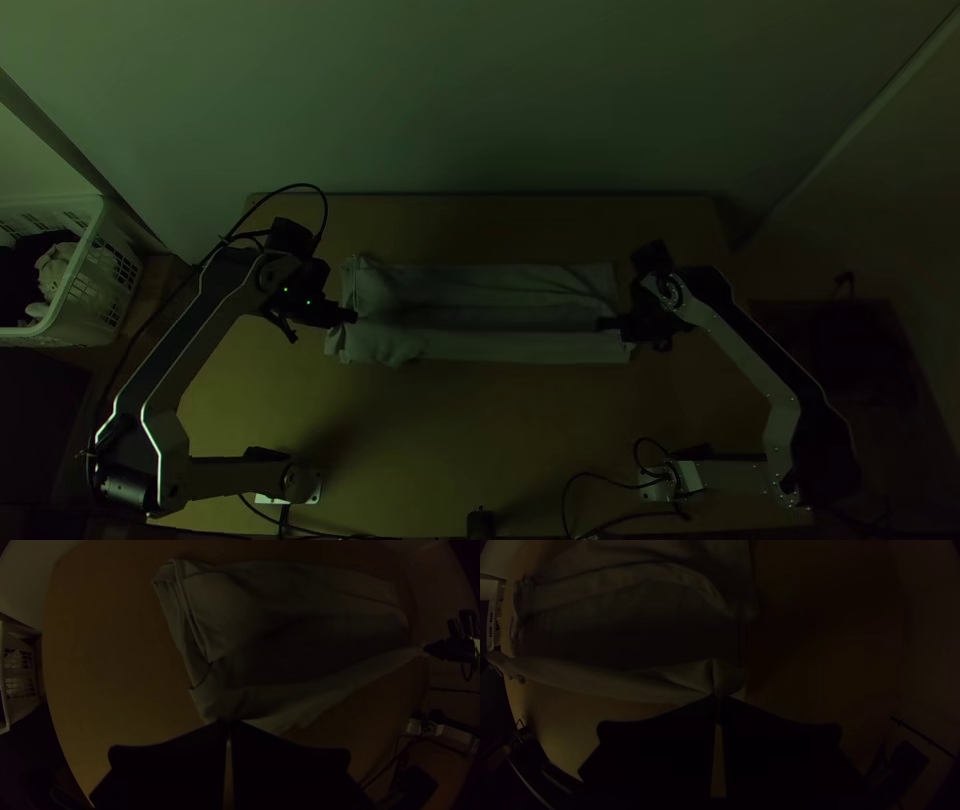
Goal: Fold the t-shirt
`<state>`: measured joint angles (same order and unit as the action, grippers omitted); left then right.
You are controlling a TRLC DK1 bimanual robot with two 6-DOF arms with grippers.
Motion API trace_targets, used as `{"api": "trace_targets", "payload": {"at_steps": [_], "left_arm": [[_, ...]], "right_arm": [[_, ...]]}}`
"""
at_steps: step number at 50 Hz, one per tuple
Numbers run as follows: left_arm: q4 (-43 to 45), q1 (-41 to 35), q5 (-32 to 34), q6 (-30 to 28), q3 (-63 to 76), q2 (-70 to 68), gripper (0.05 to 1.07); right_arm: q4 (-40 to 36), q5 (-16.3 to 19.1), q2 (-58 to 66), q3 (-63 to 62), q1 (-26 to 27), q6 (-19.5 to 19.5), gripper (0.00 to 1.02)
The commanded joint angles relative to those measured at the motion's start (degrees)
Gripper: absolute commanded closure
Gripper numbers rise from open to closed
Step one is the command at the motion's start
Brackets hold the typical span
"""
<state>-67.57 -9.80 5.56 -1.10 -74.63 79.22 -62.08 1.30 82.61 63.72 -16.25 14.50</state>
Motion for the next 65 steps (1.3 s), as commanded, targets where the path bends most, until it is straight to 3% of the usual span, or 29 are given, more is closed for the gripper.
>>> {"api": "trace_targets", "payload": {"at_steps": [1,18,38,44,46,49,51,53,58,65], "left_arm": [[0.0,1.0,0.8,0.0,-3.6,3.9,1.04],[6.0,1.9,2.1,2.6,-6.8,12.4,1.04],[7.2,5.7,2.9,3.6,-15.3,21.2,1.04],[7.2,6.6,3.4,6.4,-19.2,24.3,1.04],[7.0,6.6,3.8,8.0,-20.6,25.5,0.96],[6.2,6.6,6.8,8.6,-21.7,26.7,0.73],[6.2,6.6,7.5,9.0,-22.3,27.1,0.44],[6.3,6.6,8.2,9.8,-22.8,27.4,0.06],[7.1,7.0,10.2,10.9,-22.9,27.0,0.1],[7.7,9.3,16.6,10.7,-22.0,25.3,0.1]], "right_arm": [[1.8,-0.8,3.3,1.9,1.0,-0.6,0.99],[7.2,-0.8,12.4,6.5,4.4,-1.5,0.99],[7.6,-0.7,20.9,17.4,6.9,-2.6,0.99],[7.6,-0.7,23.1,19.6,7.0,-3.0,0.98],[7.6,-0.7,23.7,20.3,6.8,-3.0,0.92],[7.7,-0.8,25.0,22.5,6.5,-3.0,0.72],[7.7,-0.8,25.3,23.6,6.4,-3.2,0.59],[8.0,-0.8,25.4,24.8,6.4,-3.4,0.43],[9.5,-0.8,25.1,25.8,6.8,-3.7,0.11],[16.0,-0.7,22.0,24.8,9.3,-3.4,0.08]]}}
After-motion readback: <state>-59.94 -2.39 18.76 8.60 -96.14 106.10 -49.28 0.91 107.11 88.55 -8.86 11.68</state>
